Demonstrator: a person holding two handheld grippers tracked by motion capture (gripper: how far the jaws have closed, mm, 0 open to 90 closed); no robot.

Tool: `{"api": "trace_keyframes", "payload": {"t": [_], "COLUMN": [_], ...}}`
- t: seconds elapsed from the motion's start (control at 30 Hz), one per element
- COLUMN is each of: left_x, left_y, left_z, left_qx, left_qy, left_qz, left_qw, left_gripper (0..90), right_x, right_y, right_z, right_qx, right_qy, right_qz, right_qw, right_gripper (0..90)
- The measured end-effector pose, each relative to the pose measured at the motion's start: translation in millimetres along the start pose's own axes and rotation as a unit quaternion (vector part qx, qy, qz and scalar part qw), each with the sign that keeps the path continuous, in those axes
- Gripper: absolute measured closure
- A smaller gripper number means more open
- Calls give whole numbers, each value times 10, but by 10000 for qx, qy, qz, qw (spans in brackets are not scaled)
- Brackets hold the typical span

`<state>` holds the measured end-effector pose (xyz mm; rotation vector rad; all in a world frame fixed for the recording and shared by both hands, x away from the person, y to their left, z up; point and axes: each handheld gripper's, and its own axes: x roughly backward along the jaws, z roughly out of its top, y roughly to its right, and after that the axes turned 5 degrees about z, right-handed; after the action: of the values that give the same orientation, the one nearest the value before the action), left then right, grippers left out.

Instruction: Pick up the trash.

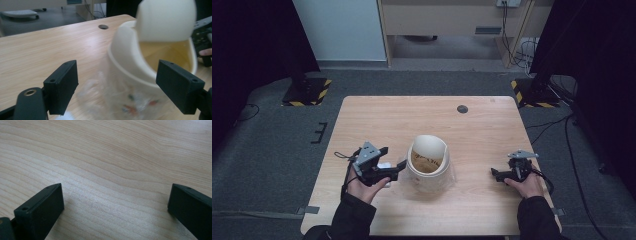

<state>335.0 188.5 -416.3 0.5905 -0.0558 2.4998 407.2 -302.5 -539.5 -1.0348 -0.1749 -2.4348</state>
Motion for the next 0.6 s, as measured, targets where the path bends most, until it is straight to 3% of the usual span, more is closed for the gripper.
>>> {"api": "trace_keyframes", "payload": {"t": [0.07, 0.1, 0.13, 0.3, 0.33, 0.53, 0.6], "left_x": [20, 28, 28, -53, -91, -195, -271], "left_y": [-59, -177, -177, -410, -480, -637, -705], "left_z": [-29, -98, -98, -290, -364, -511, -588], "left_qx": [49, 145, 145, 283, 362, 466, 461], "left_qy": [-15, -79, -79, -410, -557, -859, -1124], "left_qz": [67, 233, 233, 522, 607, 736, 796], "left_qw": [10000, 9996, 9996, 9974, 9959, 9925, 9894], "left_gripper": [183, 187, 191, 209, 226, 290, 306], "right_x": [0, 0, 0, 0, 0, -2, -3], "right_y": [0, 0, 0, 0, 0, -4, -10], "right_z": [0, 0, 0, 0, 0, 0, 1], "right_qx": [2, -1, -1, -2, -2, 15, 12], "right_qy": [0, 0, 0, 0, 2, 7, 10], "right_qz": [-1, 0, 0, 0, 1, 8, 19], "right_qw": [10000, 10000, 10000, 10000, 10000, 10000, 10000], "right_gripper": [6, 6, 6, 6, 6, 5, 6]}}
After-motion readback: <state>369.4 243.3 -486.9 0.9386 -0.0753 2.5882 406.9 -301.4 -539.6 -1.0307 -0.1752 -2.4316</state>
